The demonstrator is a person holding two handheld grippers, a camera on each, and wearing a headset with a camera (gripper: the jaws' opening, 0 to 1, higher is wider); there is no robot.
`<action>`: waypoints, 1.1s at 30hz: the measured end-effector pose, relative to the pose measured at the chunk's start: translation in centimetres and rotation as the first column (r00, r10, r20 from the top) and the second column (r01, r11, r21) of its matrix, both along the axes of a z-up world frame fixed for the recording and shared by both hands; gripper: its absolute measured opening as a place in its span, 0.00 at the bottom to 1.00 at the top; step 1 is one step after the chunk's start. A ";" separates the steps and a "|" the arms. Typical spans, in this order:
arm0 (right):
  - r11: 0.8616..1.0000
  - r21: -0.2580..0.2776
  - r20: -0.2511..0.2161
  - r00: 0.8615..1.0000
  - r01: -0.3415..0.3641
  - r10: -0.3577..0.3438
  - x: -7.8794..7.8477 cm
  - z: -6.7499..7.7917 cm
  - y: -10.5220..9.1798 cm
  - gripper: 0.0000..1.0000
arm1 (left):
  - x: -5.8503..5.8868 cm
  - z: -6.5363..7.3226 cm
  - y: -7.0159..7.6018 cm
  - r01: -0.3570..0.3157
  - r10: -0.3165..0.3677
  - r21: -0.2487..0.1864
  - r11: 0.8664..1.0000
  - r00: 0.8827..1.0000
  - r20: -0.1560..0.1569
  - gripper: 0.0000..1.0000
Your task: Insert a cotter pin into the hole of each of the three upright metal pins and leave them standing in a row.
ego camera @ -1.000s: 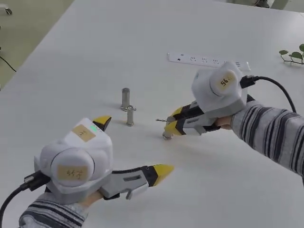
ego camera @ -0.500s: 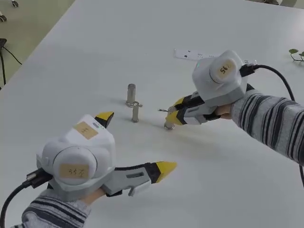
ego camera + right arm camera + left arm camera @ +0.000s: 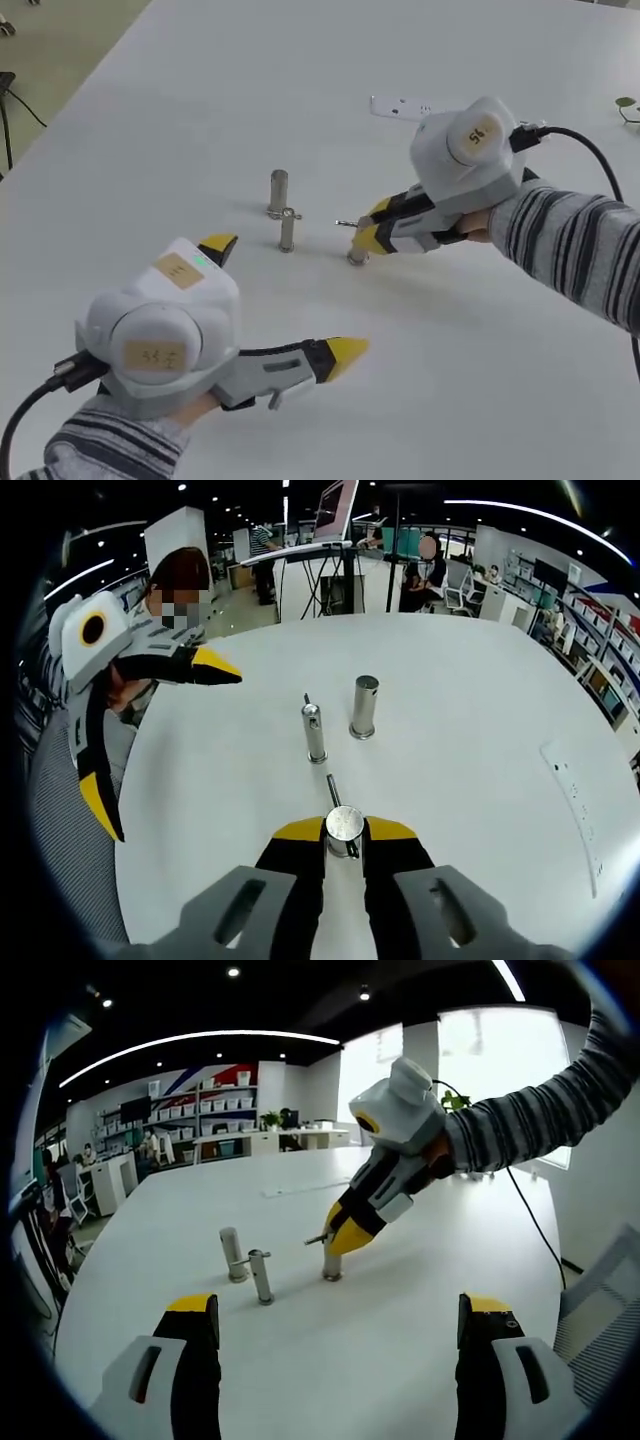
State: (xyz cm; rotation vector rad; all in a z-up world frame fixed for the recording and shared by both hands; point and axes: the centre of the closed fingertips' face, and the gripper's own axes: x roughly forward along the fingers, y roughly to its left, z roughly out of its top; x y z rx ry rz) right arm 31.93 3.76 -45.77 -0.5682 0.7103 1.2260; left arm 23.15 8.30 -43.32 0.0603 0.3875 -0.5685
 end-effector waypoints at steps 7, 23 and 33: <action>1.000 0.020 0.000 1.000 -0.014 0.014 0.3 -0.1 0.0 0.09 | -0.1 -0.3 -0.2 0.010 -0.010 0.003 1.000 1.000 -0.007 0.99; 1.000 0.012 0.012 1.000 -0.025 0.024 0.0 -0.5 0.1 0.11 | -0.1 -0.4 0.0 -0.001 0.001 -0.016 1.000 1.000 -0.019 0.99; 0.993 0.114 0.013 1.000 0.009 -0.011 0.2 1.5 0.9 0.25 | 0.0 -0.2 -0.2 0.008 -0.008 -0.016 1.000 1.000 -0.010 0.99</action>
